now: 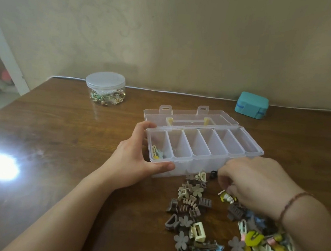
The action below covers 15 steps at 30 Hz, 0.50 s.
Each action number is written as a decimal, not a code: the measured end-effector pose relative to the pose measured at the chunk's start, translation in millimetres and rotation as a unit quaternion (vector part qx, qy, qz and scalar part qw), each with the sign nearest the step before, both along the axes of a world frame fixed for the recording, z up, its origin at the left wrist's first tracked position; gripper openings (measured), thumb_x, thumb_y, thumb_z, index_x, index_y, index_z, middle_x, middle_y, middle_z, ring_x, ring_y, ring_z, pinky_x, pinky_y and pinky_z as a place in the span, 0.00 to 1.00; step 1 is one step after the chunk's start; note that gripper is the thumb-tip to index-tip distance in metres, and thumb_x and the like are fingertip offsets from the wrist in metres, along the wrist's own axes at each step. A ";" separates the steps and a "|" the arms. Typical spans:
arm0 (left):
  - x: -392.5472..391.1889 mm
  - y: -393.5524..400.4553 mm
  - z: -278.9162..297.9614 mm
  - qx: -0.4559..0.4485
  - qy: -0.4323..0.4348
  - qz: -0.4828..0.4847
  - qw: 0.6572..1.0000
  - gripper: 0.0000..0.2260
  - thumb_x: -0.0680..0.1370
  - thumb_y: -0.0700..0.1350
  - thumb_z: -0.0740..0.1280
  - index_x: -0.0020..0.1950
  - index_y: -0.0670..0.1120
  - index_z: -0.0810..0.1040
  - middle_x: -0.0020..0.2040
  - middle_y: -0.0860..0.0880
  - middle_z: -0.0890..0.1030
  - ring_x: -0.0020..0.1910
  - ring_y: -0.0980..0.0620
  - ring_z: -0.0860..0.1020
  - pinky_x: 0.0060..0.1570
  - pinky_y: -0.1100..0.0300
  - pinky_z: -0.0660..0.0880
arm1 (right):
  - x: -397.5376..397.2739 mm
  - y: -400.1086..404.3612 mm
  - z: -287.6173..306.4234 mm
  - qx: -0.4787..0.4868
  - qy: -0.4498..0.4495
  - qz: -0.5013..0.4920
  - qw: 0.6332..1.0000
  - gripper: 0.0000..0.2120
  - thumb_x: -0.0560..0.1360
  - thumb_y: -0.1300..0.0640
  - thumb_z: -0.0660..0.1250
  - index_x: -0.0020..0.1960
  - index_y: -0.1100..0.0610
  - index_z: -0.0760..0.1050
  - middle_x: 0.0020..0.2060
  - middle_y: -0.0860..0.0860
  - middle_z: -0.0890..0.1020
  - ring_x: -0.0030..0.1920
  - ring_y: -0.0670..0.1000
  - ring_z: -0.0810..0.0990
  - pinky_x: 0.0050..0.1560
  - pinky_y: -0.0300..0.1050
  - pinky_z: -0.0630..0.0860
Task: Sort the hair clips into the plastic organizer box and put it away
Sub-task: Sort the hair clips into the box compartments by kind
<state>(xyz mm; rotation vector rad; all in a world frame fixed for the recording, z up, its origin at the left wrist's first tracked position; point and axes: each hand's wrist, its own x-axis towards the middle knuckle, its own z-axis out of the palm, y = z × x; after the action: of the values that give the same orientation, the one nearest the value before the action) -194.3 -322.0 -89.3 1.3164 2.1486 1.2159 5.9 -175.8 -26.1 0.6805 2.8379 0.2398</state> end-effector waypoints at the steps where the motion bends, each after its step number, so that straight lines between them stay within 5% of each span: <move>1: 0.0 0.2 0.2 -0.002 0.000 0.000 1.000 0.41 0.60 0.66 0.74 0.66 0.65 0.56 0.63 0.61 0.72 0.61 0.61 0.73 0.57 0.68 0.69 | -0.4 0.5 -0.2 -0.008 0.007 0.006 1.000 0.06 0.77 0.54 0.62 0.47 0.43 0.75 0.46 0.42 0.79 0.47 0.47 0.77 0.43 0.42 0.75; 6: -0.8 -0.2 0.8 -0.005 -0.001 0.002 1.000 0.41 0.61 0.66 0.75 0.66 0.66 0.56 0.60 0.62 0.72 0.54 0.66 0.73 0.47 0.78 0.67 | 3.1 8.8 9.9 -0.148 0.090 0.036 0.984 0.06 0.76 0.49 0.67 0.43 0.38 0.73 0.41 0.40 0.80 0.41 0.40 0.77 0.38 0.32 0.70; 10: -2.7 -1.1 -1.0 -0.006 0.002 -0.001 1.000 0.42 0.62 0.65 0.77 0.68 0.64 0.56 0.63 0.61 0.71 0.61 0.61 0.73 0.57 0.70 0.70 | -17.3 -4.9 30.2 -0.437 0.346 0.033 0.830 0.10 0.70 0.58 0.74 0.46 0.45 0.79 0.42 0.47 0.84 0.38 0.44 0.82 0.39 0.36 0.78; 13: -4.3 -1.1 -3.4 0.001 0.006 -0.001 1.000 0.42 0.61 0.68 0.76 0.68 0.65 0.57 0.65 0.58 0.74 0.64 0.56 0.75 0.66 0.51 0.73 | -60.8 -16.3 22.9 -0.391 0.391 0.024 0.833 0.05 0.70 0.59 0.75 0.43 0.52 0.80 0.39 0.47 0.84 0.41 0.41 0.82 0.41 0.32 0.78; 15: -4.5 -1.5 -3.8 0.006 0.008 0.000 1.000 0.42 0.61 0.69 0.76 0.68 0.66 0.57 0.65 0.57 0.75 0.63 0.54 0.75 0.65 0.48 0.73 | -84.5 -20.7 12.7 -0.371 0.373 -0.001 0.851 0.04 0.70 0.57 0.74 0.42 0.51 0.80 0.38 0.47 0.84 0.41 0.42 0.82 0.39 0.34 0.78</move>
<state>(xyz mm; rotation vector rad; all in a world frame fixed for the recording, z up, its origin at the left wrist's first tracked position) -198.7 -323.5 -93.1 1.3361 2.1541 1.2247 -78.6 -196.6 -13.4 0.6739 3.1745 -1.3358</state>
